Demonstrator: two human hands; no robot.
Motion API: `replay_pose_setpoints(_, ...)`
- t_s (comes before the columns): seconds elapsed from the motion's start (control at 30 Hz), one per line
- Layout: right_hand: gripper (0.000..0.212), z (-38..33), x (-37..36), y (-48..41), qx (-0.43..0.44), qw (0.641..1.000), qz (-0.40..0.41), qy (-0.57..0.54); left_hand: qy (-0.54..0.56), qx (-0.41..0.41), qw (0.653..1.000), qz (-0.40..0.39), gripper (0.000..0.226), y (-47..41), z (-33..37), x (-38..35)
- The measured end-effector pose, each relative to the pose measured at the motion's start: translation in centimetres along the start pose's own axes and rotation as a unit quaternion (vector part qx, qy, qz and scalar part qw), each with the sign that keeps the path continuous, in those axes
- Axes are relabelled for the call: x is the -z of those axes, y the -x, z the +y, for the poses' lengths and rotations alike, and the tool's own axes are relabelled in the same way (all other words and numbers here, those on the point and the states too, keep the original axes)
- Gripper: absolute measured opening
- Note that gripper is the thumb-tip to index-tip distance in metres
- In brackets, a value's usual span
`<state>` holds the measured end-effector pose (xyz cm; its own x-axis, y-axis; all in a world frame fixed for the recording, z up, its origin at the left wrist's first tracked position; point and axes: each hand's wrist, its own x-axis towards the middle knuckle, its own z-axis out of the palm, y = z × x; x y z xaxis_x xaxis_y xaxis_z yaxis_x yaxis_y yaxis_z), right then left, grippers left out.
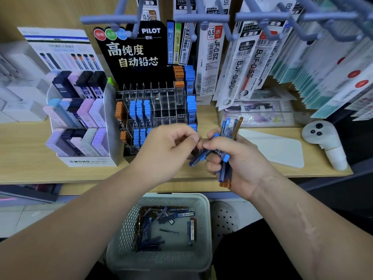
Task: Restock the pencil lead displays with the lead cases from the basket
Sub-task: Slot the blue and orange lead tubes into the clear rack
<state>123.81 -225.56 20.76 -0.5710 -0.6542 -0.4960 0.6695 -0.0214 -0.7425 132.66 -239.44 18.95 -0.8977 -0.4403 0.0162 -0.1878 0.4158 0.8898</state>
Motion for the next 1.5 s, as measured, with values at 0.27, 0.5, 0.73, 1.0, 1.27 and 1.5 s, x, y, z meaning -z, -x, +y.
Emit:
replay_pose_setpoints(0.27, 0.026, 0.5, -0.6, -0.4, 0.000, 1.000, 0.003, -0.003, 0.104, 0.021, 0.989, -0.101, 0.045, 1.0, -0.8, 0.7)
replay_pose_setpoints(0.5, 0.021, 0.3, -0.4, -0.4, 0.019, 1.000, -0.010, 0.014, 0.169, 0.033, 0.981, -0.095, 0.053, 0.8, -0.5, 0.4)
replay_pose_setpoints(0.73, 0.018, 0.3, 0.0, -0.7, 0.036, 0.998, 0.040, 0.014, 0.142, 0.058, 0.982, -0.107, 0.048, 0.1, -0.5, 1.0)
replay_pose_setpoints(1.0, 0.020, 0.6, 0.5, -1.0, 0.047, 0.994, 0.058, 0.084, 0.061, 0.057, 0.977, -0.196, 0.061, -0.2, -0.4, 1.2)
replay_pose_setpoints(1.27, 0.021, 0.2, 0.4, -0.7, 0.043, 0.995, 0.072, 0.060, 0.092, 0.075, 0.990, -0.080, 0.017, -1.1, -0.4, 1.4)
replay_pose_setpoints(1.5, 0.019, 0.1, 1.2, -0.8, 0.043, 0.992, 0.106, 0.058, 0.083, 0.025, 0.994, 0.066, 0.016, -1.7, -0.9, 1.5)
